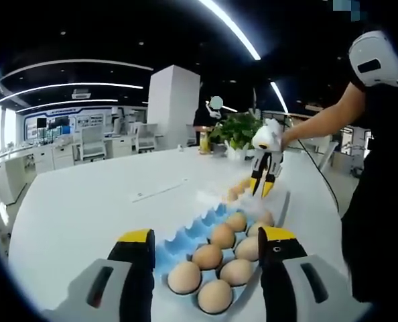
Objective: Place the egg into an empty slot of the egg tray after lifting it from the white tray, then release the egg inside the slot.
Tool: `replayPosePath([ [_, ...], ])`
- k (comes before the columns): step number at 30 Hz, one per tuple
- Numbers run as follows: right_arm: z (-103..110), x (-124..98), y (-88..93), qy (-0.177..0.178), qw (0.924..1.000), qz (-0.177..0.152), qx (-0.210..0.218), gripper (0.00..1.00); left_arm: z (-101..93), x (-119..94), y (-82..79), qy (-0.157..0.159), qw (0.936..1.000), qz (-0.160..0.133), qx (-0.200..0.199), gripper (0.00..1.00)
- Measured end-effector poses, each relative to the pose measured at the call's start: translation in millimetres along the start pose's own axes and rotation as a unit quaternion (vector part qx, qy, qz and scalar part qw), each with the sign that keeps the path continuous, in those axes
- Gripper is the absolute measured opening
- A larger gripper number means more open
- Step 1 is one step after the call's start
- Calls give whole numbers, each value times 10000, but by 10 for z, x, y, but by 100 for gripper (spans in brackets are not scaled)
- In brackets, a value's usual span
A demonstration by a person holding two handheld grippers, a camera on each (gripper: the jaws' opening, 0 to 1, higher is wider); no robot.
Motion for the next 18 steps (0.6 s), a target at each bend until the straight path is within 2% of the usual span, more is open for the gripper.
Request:
replayPosePath([
  [8, -48, -166, 282, 280, 9992, 158, 246, 17, -12, 8, -5, 22, 10000, 2, 6, 63],
  [18, -100, -283, 494, 465, 9973, 207, 533, 20, -2, 17, -19, 18, 10000, 33, 30, 63],
])
Point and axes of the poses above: the point that each gripper's makers call its tool centre point, and the gripper's own axes: x roughly forward along the fingers, z roughly to its left, y roughly out of its underside, the point moved 10 cm from there along -x, roughly backward along the fingers, and after that the axes turned 11 degrees about x, right-handed, at the moved point
